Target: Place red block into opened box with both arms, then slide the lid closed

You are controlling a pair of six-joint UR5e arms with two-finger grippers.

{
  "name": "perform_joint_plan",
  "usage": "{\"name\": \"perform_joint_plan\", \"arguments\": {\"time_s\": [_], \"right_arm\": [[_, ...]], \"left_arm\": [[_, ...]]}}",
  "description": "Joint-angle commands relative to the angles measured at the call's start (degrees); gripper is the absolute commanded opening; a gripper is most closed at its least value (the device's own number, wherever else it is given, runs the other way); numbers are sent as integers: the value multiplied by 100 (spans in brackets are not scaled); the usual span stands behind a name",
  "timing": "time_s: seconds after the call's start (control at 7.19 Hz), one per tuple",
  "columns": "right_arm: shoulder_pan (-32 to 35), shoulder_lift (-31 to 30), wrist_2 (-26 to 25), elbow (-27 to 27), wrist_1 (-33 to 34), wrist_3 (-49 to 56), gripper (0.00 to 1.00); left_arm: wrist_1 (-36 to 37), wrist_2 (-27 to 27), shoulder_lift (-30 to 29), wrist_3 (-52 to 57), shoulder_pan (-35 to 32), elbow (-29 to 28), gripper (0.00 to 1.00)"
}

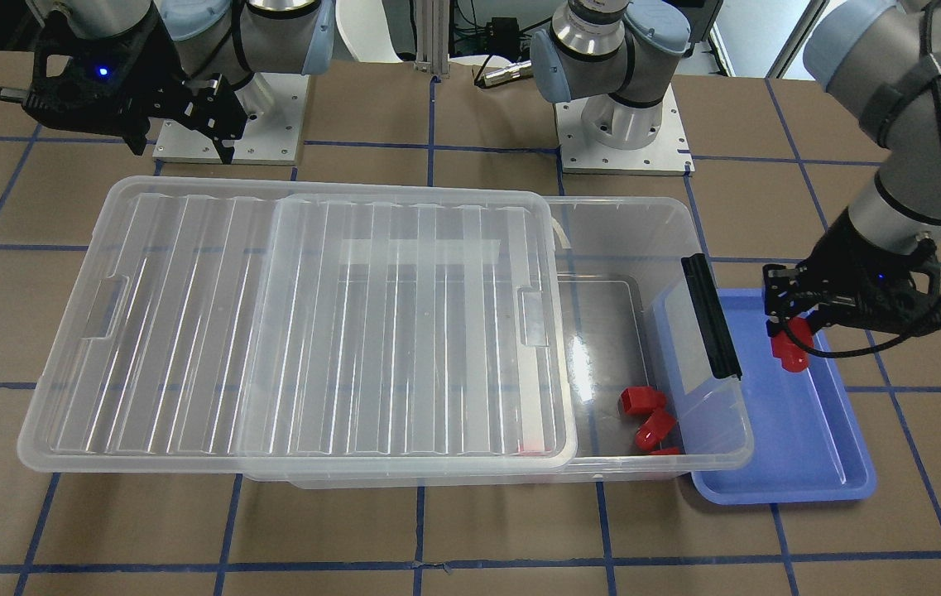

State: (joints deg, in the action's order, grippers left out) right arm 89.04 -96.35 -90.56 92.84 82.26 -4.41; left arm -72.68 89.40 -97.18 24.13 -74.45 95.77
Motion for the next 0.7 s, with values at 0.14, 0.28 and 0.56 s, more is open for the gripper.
{"name": "perform_joint_plan", "arguments": {"time_s": [0.14, 0.28, 0.56], "right_arm": [[-9, -68, -32, -2, 71, 72, 100], [-1, -68, -24, -2, 71, 81, 100], [-9, -68, -32, 6, 45, 90, 100]], "left_arm": [[112, -19, 172, -1749, -930, 703, 0], [375, -37, 129, -1919, -1035, 967, 0], [710, -19, 172, -2078, -1308, 1329, 0]]}}
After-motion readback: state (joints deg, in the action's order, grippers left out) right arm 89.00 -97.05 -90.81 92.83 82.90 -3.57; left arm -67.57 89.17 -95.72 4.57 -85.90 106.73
